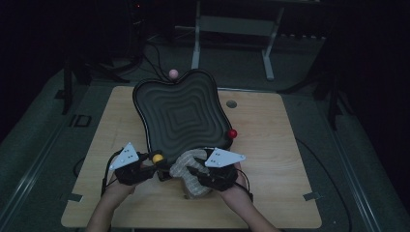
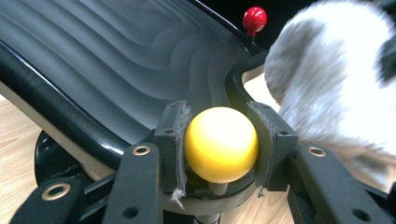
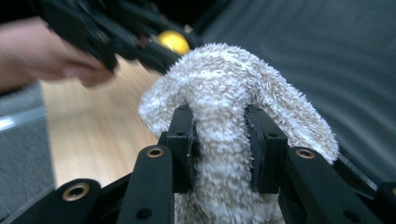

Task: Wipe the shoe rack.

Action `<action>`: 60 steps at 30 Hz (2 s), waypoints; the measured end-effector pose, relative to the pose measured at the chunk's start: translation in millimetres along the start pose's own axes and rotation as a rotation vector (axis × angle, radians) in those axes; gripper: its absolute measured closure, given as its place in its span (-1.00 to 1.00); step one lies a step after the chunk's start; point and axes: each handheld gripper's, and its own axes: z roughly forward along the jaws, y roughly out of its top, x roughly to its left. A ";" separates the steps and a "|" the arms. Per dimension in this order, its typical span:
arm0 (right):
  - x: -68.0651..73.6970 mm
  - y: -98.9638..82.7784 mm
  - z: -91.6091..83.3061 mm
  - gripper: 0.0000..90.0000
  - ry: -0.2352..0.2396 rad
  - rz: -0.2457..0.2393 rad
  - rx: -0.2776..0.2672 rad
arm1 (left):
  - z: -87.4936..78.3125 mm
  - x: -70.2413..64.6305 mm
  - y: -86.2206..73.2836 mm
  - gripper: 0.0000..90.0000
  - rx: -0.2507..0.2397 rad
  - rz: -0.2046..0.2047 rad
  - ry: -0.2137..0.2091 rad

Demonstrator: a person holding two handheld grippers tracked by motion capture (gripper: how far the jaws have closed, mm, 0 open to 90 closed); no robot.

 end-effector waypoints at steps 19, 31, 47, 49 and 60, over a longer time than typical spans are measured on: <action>-5.6 -27.9 44.3 0.55 -0.030 0.050 0.097 | -0.1 0.3 0.1 0.32 0.001 -0.002 -0.003; 1.6 -26.3 48.6 0.60 -0.045 0.040 0.102 | -0.1 0.1 0.1 0.32 0.001 -0.007 -0.001; 28.4 -22.4 57.7 0.60 0.010 -0.018 0.085 | -0.1 -0.8 0.3 0.32 0.003 -0.008 0.000; 28.2 -24.4 61.3 0.60 0.019 -0.013 0.093 | -0.2 -1.1 0.4 0.32 0.004 -0.008 0.002; 41.2 -18.9 75.3 0.59 0.062 -0.036 0.110 | -0.2 -0.7 0.2 0.32 0.001 -0.010 0.000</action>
